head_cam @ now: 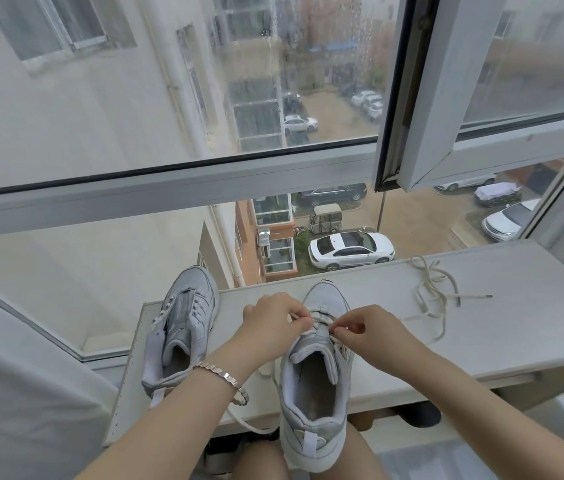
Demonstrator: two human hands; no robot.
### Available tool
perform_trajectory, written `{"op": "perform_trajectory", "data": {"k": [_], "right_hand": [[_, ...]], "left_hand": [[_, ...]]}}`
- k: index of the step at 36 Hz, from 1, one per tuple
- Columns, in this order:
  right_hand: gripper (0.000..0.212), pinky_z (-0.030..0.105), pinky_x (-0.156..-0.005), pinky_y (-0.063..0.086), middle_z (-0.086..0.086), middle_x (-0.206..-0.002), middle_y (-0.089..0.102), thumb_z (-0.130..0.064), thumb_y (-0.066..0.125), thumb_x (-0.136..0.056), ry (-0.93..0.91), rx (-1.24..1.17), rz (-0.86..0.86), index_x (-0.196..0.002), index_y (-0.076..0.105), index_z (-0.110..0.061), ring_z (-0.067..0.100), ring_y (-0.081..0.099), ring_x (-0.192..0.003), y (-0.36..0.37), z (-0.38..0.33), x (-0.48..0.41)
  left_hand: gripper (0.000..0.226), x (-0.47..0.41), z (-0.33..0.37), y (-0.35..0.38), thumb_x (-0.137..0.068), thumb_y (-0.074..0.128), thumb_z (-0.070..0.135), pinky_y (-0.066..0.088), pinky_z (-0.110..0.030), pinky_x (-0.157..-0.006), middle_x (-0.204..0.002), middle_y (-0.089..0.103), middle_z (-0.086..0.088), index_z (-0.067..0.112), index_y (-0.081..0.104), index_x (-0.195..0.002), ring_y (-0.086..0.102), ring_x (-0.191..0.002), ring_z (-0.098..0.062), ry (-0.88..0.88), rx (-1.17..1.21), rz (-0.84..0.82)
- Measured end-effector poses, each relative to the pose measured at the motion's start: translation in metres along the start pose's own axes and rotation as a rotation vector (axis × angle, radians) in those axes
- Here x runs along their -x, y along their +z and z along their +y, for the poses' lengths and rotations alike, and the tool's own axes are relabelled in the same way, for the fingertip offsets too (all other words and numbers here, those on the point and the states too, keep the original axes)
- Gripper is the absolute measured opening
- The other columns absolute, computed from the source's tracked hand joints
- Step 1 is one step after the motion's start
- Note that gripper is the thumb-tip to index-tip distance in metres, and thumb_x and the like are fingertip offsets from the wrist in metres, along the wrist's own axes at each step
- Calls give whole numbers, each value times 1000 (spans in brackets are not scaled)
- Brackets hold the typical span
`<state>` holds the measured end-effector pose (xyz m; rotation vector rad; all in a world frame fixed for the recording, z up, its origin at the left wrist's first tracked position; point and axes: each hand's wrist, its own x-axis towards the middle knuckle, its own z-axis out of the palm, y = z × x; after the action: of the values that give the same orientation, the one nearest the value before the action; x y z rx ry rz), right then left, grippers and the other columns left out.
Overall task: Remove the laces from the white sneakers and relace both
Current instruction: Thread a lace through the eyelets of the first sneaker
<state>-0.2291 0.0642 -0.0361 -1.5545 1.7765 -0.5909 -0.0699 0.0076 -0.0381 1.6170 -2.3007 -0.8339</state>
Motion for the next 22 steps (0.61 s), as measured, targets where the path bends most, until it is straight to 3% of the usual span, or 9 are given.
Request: {"op": "perform_trajectory", "data": {"k": [3, 9, 13, 15, 18, 22], "right_hand": [[20, 3, -45, 34, -17, -50, 50, -16, 55, -88, 8, -32, -8, -90, 75, -19, -15, 45, -42, 1, 0, 0], [22, 6, -44, 32, -15, -43, 47, -14, 53, -89, 19, -61, 6, -90, 74, -20, -5, 42, -37, 5, 2, 0], [19, 6, -46, 35, -12, -53, 54, -18, 54, -88, 16, -37, 28, -88, 71, -26, 1, 46, -49, 5, 5, 2], [21, 14, -56, 43, -2, -65, 65, -17, 55, -86, 14, -62, 38, -79, 66, -33, 11, 57, -61, 5, 8, 3], [28, 26, -68, 51, 6, -75, 70, -15, 56, -85, 14, -81, 42, -71, 62, -39, 21, 65, -75, 3, 9, 5], [20, 22, -67, 50, -1, -73, 70, -14, 56, -85, 15, -55, 31, -84, 69, -30, 15, 65, -73, 4, 10, 5]], "left_hand": [[11, 0, 3, -1, -87, 61, 35, 26, -30, -87, -89, 54, 17, 34, 64, -77, 52, -99, -10, -14, -17, -25], [16, -4, 13, -2, -88, 58, 29, 28, -32, -88, -100, 66, 12, 29, 74, -87, 53, -104, -15, 17, -156, -34], [20, -1, 13, -3, -90, 53, 23, 32, -32, -98, -104, 67, 13, 30, 71, -96, 56, -104, -12, 56, -148, -28], [21, 1, 11, -6, -89, 55, 17, 37, -33, -99, -102, 67, 13, 29, 71, -96, 58, -101, -10, 74, -109, -33], [20, 3, 11, -6, -86, 57, 10, 41, -29, -94, -98, 69, 6, 21, 70, -97, 61, -96, -13, 143, -111, -9], [22, 4, 15, -1, -84, 57, 3, 42, -19, -82, -92, 71, 1, 16, 68, -99, 62, -90, -13, 162, -50, 29]]}}
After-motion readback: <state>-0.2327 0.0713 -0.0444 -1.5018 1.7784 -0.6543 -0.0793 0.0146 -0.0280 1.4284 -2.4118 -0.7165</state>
